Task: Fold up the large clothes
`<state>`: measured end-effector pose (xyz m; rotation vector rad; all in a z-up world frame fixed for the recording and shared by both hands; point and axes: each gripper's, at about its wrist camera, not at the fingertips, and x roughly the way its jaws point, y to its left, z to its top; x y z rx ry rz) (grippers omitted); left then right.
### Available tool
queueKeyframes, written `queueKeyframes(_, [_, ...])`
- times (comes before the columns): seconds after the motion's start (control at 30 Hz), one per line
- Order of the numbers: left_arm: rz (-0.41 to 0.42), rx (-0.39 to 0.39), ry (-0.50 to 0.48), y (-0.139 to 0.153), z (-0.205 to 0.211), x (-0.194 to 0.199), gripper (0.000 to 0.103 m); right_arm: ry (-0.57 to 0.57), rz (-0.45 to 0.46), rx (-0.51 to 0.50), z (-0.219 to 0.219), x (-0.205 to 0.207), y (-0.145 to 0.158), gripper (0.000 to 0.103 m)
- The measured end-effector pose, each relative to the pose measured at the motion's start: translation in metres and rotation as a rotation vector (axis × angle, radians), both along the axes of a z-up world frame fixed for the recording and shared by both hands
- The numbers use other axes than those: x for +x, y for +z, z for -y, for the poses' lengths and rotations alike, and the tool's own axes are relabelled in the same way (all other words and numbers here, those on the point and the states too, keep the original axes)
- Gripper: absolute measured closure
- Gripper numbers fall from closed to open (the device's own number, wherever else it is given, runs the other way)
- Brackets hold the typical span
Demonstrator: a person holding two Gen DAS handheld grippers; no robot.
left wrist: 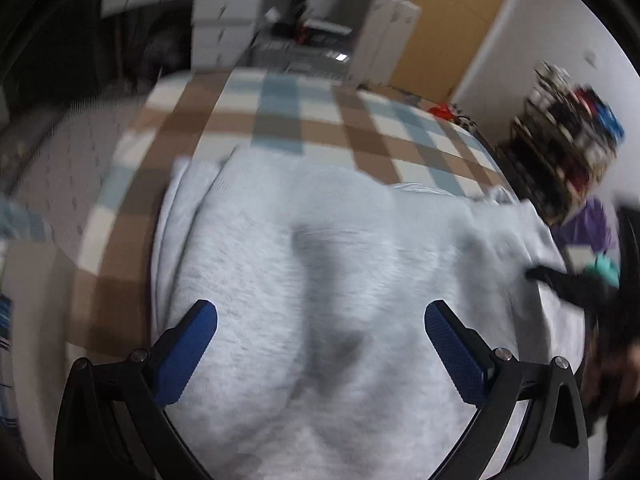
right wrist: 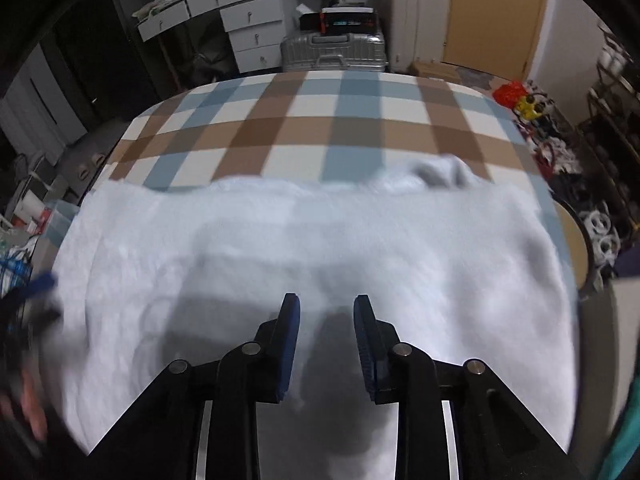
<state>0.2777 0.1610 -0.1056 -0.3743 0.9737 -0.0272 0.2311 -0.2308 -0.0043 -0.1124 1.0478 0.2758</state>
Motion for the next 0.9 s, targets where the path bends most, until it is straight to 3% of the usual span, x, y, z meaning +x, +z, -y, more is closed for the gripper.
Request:
queueKeyframes(0.07, [-0.068, -0.045, 0.04, -0.019, -0.012, 0.007, 0.002, -0.031, -0.016, 0.006, 0.028, -0.014, 0.003, 0.076])
queueKeyframes(0.1, [-0.078, -0.014, 0.029, -0.024, -0.01, 0.011, 0.002, -0.059, -0.031, 0.038, 0.05, -0.024, 0.005, 0.076])
queueKeyframes(0.2, [-0.11, 0.172, 0.008, -0.031, 0.012, 0.017, 0.002, -0.138, -0.107, 0.064, 0.092, -0.034, -0.008, 0.076])
queueKeyframes(0.3, [-0.125, 0.297, 0.013, -0.036, 0.027, 0.02, 0.001, -0.071, -0.127, 0.147, 0.114, -0.043, -0.022, 0.076])
queueKeyframes(0.4, [-0.134, 0.265, 0.105, -0.023, 0.022, 0.011, 0.001, -0.111, -0.135, 0.141, 0.124, -0.055, -0.009, 0.076])
queueKeyframes(0.47, [-0.089, 0.216, 0.103, -0.012, 0.024, -0.003, 0.001, -0.124, -0.094, 0.164, 0.127, -0.073, 0.008, 0.075])
queueKeyframes(0.5, [-0.052, 0.208, 0.076, -0.005, 0.032, -0.012, 0.001, -0.117, -0.066, 0.178, 0.128, -0.087, 0.016, 0.069])
queueKeyframes(0.6, [0.042, 0.24, 0.015, 0.007, 0.055, -0.035, 0.001, -0.118, -0.065, 0.178, 0.128, -0.114, 0.011, 0.035])
queueKeyframes(0.7, [0.055, 0.197, -0.061, 0.009, 0.078, -0.042, 0.001, -0.163, -0.16, 0.074, 0.122, -0.116, -0.035, 0.037])
queueKeyframes(0.77, [0.042, 0.21, -0.112, 0.004, 0.096, -0.043, 0.001, -0.15, -0.054, 0.059, 0.112, -0.118, -0.048, 0.036])
queueKeyframes(0.83, [0.051, 0.233, -0.163, 0.004, 0.109, -0.045, 0.001, -0.155, -0.093, 0.136, 0.109, -0.113, -0.062, 0.061])
queueKeyframes(0.9, [0.071, 0.252, -0.197, 0.006, 0.121, -0.051, 0.001, -0.2, -0.086, 0.288, 0.118, -0.113, -0.072, 0.059])
